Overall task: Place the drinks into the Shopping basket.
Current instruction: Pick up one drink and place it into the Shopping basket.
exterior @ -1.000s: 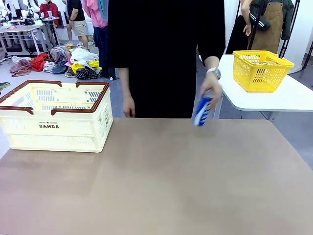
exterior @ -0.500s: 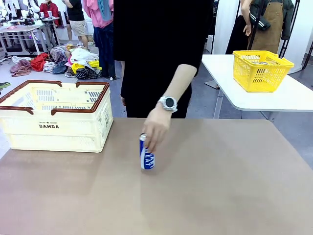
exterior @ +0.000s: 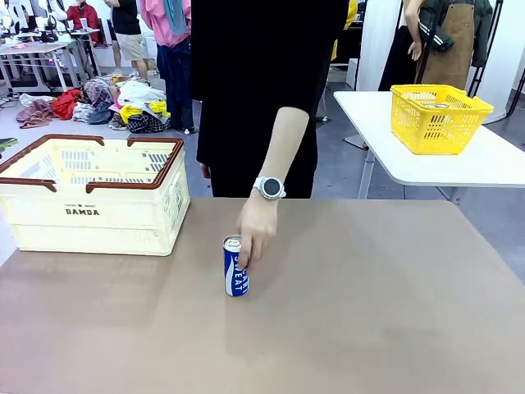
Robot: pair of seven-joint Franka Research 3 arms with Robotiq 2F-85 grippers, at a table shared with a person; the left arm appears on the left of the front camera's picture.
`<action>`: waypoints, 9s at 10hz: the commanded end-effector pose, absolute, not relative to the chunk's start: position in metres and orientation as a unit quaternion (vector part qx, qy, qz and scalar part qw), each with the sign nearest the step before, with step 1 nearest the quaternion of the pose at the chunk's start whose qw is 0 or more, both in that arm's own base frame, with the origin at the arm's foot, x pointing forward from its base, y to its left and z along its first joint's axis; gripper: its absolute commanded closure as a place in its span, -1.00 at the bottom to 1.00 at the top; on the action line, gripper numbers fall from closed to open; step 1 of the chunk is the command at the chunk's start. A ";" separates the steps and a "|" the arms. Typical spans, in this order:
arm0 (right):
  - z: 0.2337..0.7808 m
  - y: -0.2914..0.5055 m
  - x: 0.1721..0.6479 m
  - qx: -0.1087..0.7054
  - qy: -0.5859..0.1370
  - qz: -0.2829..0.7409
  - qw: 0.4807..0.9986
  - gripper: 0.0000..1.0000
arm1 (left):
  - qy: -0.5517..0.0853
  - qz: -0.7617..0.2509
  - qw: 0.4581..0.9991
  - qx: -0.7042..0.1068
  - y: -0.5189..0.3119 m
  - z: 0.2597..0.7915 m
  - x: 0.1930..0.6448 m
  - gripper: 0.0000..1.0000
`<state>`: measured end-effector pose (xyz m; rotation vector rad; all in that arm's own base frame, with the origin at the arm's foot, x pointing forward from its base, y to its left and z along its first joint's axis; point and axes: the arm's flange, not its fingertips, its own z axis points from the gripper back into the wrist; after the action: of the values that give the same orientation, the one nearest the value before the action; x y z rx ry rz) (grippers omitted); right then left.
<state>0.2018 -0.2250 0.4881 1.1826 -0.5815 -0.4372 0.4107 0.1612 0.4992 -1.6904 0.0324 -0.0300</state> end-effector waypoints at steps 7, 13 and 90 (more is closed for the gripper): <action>0.490 -0.226 0.204 0.551 -0.283 -0.190 0.762 -1.00 | 0.053 0.070 0.762 -0.641 0.051 0.579 0.429 -1.00; 0.490 -0.226 0.204 0.551 -0.283 -0.190 0.762 -1.00 | 0.064 0.060 0.958 -0.272 -0.233 0.610 0.465 -1.00; 0.490 -0.226 0.204 0.551 -0.283 -0.190 0.762 -1.00 | -0.037 -0.078 0.996 -0.023 -0.355 0.375 0.398 0.41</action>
<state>0.2014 -0.2251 0.4883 1.1825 -0.5825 -0.4374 0.3936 -0.3544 0.3736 -0.0429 -0.0791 -0.1411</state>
